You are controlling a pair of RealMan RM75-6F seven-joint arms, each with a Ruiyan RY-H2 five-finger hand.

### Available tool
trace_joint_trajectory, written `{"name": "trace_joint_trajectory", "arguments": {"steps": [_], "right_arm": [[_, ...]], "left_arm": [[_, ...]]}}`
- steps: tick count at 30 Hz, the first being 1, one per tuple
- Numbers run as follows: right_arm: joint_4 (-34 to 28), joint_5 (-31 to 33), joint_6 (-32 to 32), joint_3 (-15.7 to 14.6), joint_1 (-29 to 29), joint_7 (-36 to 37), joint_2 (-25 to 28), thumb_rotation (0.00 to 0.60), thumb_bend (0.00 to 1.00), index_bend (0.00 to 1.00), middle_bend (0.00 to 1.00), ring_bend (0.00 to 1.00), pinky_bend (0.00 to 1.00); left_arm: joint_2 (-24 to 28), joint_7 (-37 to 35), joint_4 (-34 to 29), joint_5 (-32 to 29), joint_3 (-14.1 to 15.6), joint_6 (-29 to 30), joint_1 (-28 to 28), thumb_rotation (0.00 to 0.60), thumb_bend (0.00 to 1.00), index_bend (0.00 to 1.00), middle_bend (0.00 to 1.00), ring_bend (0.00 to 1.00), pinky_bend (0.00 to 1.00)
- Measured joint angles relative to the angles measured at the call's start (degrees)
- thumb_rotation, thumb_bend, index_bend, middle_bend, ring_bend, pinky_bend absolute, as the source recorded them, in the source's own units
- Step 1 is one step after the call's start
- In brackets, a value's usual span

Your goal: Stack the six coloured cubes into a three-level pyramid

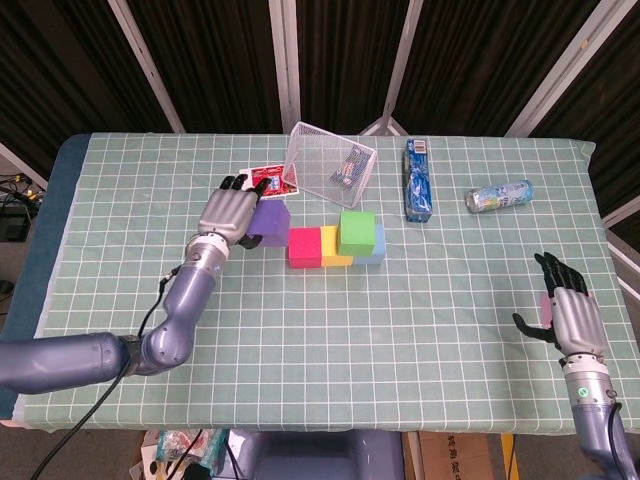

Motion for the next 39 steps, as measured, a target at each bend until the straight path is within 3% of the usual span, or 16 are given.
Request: {"name": "trace_joint_trajectory", "arguments": {"steps": [7, 13, 39], "right_arm": [[0.3, 0.4, -0.7, 0.3, 0.0, 1.3, 0.2, 0.600, 0.30, 0.00, 0.00, 0.00, 0.00], [0.7, 0.7, -1.5, 0.4, 0.0, 2.5, 0.3, 0.600, 0.30, 0.00, 0.00, 0.00, 0.00], [1.0, 0.6, -2.2, 0.7, -0.2, 4.3, 0.6, 0.600, 0.30, 0.00, 0.00, 0.00, 0.00]], "left_arm": [[-6.6, 5.0, 6.9, -9.2, -1.5, 2.1, -6.7, 0.600, 0.46, 0.06, 0.36, 0.02, 0.04], [-11.7, 8.3, 11.6, -12.4, -3.4, 4.0, -11.2, 0.600, 0.46, 0.07, 0.36, 0.02, 0.04], [-16.0, 12.4, 15.7, -13.8, -6.0, 4.6, -13.7, 0.600, 0.46, 0.07, 0.36, 0.02, 0.04]]}}
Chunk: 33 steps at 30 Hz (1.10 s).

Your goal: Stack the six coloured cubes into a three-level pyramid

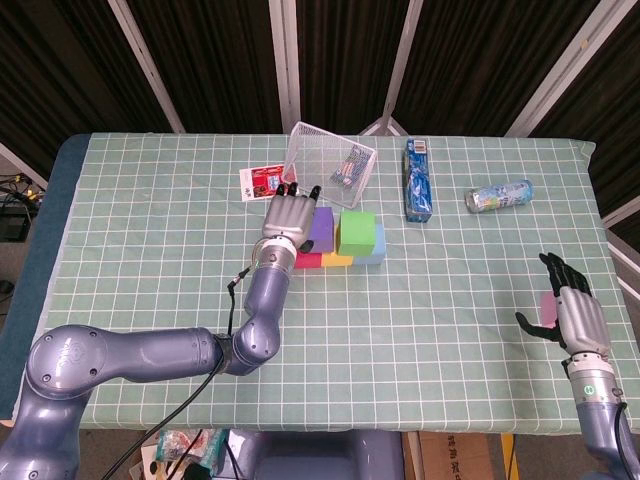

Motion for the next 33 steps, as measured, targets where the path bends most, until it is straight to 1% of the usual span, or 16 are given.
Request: {"name": "trace_joint_trajectory", "arguments": {"steps": [17, 33], "right_arm": [[0.0, -0.1, -0.4, 0.0, 0.0, 0.4, 0.0, 0.600, 0.30, 0.00, 0.00, 0.00, 0.00], [0.5, 0.3, -0.9, -0.1, 0.1, 0.4, -0.1, 0.600, 0.30, 0.00, 0.00, 0.00, 0.00]], "left_arm": [[-2.8, 3.7, 3.9, -2.0, -1.3, 0.3, -1.4, 0.600, 0.46, 0.07, 0.36, 0.02, 0.04], [-5.4, 5.4, 7.1, -1.7, -2.4, -1.3, -2.1, 0.600, 0.46, 0.07, 0.36, 0.02, 0.04]]}}
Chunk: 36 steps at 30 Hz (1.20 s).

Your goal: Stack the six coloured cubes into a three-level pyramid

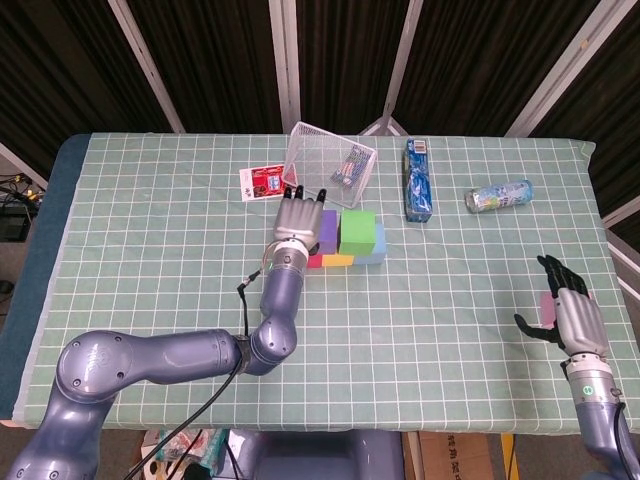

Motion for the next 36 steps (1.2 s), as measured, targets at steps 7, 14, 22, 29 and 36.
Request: {"name": "trace_joint_trajectory", "arguments": {"steps": [7, 14, 22, 29, 36], "right_arm": [[0.1, 0.0, -0.3, -0.1, 0.0, 0.0, 0.0, 0.600, 0.30, 0.00, 0.00, 0.00, 0.00], [0.1, 0.0, -0.2, -0.1, 0.0, 0.0, 0.0, 0.600, 0.30, 0.00, 0.00, 0.00, 0.00], [0.0, -0.1, -0.1, -0.1, 0.0, 0.0, 0.0, 0.600, 0.30, 0.00, 0.00, 0.00, 0.00], [-0.1, -0.3, -0.1, -0.1, 0.0, 0.1, 0.0, 0.600, 0.30, 0.00, 0.00, 0.00, 0.00], [-0.2, -0.3, -0.1, -0.1, 0.0, 0.1, 0.0, 0.600, 0.30, 0.00, 0.00, 0.00, 0.00]], "left_arm": [[-0.5, 0.5, 0.3, 0.4, -0.5, 0.0, -0.2, 0.600, 0.46, 0.07, 0.36, 0.02, 0.04], [-0.4, 0.8, -0.2, 0.5, -0.9, 0.1, 0.0, 0.600, 0.44, 0.06, 0.34, 0.02, 0.04], [-0.2, 0.8, -0.9, 0.7, -1.2, 0.3, 0.3, 0.600, 0.43, 0.06, 0.34, 0.02, 0.04], [0.0, 0.7, -1.4, 1.0, -1.6, 0.7, 0.4, 0.600, 0.43, 0.06, 0.34, 0.02, 0.04], [0.4, 1.3, -2.5, 1.1, -1.8, 1.5, 0.2, 0.600, 0.43, 0.06, 0.35, 0.02, 0.04]]}}
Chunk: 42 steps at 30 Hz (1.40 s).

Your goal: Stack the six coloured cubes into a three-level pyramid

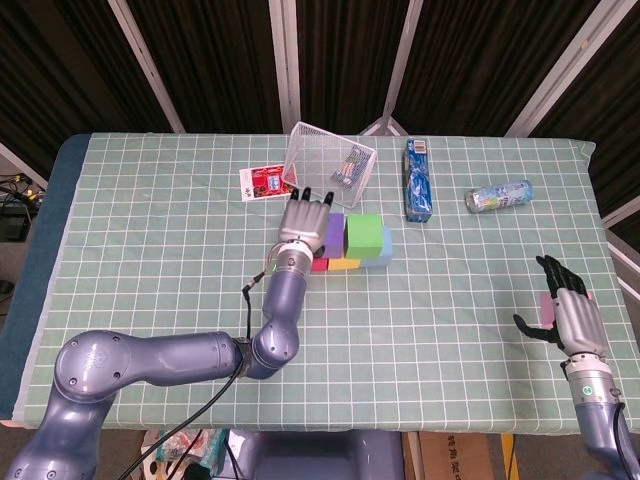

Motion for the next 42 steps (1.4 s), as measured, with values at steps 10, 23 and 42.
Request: {"name": "trace_joint_trajectory", "arguments": {"steps": [10, 23, 42], "right_arm": [[-0.2, -0.1, 0.1, 0.0, 0.0, 0.2, 0.1, 0.600, 0.30, 0.00, 0.00, 0.00, 0.00], [-0.3, -0.3, -0.1, 0.0, -0.1, 0.6, 0.3, 0.600, 0.30, 0.00, 0.00, 0.00, 0.00], [-0.8, -0.7, 0.0, -0.1, -0.1, 0.6, 0.5, 0.600, 0.30, 0.00, 0.00, 0.00, 0.00]], "left_arm": [[0.3, 1.1, -1.1, -0.2, 0.1, 1.2, -0.2, 0.600, 0.43, 0.06, 0.34, 0.02, 0.04], [-0.9, 1.2, -0.1, 0.6, 0.1, 1.7, -0.6, 0.600, 0.43, 0.06, 0.34, 0.02, 0.04], [-3.1, 1.7, 1.6, 1.6, -0.3, 2.6, -0.9, 0.600, 0.43, 0.06, 0.32, 0.02, 0.04]]}}
